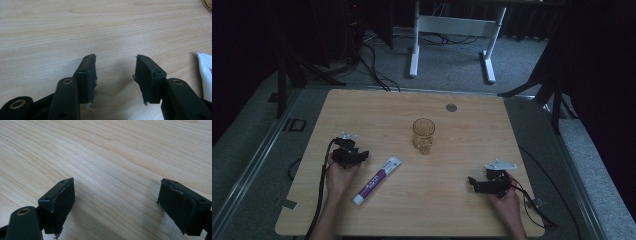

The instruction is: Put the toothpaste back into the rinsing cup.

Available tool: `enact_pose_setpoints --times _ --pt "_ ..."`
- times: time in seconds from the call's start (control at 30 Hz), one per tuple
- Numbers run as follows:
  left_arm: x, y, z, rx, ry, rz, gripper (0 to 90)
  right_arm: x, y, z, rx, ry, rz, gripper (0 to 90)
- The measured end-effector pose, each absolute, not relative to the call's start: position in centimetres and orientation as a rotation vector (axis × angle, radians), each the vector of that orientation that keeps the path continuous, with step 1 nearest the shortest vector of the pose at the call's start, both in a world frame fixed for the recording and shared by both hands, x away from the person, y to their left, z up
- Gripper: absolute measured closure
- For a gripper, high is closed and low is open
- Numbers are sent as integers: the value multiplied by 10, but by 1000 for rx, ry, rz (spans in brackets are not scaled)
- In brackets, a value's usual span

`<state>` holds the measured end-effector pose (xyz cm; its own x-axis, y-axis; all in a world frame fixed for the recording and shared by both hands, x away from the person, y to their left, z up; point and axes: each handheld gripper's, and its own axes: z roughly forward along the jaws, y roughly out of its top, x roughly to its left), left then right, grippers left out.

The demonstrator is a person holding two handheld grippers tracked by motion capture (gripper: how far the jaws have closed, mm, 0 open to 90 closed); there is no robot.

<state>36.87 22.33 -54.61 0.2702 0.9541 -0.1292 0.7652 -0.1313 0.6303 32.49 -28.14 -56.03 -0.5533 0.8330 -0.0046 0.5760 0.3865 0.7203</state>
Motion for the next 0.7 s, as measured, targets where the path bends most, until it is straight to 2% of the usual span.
enact_pose_setpoints --times 0.33,0.7 --pt "351 220 -522 1973 1519 501 521 325 -281 -560 1222 2285 968 139" --pt "340 216 -503 1986 1458 532 514 325 -281 -560 1222 2285 968 139"
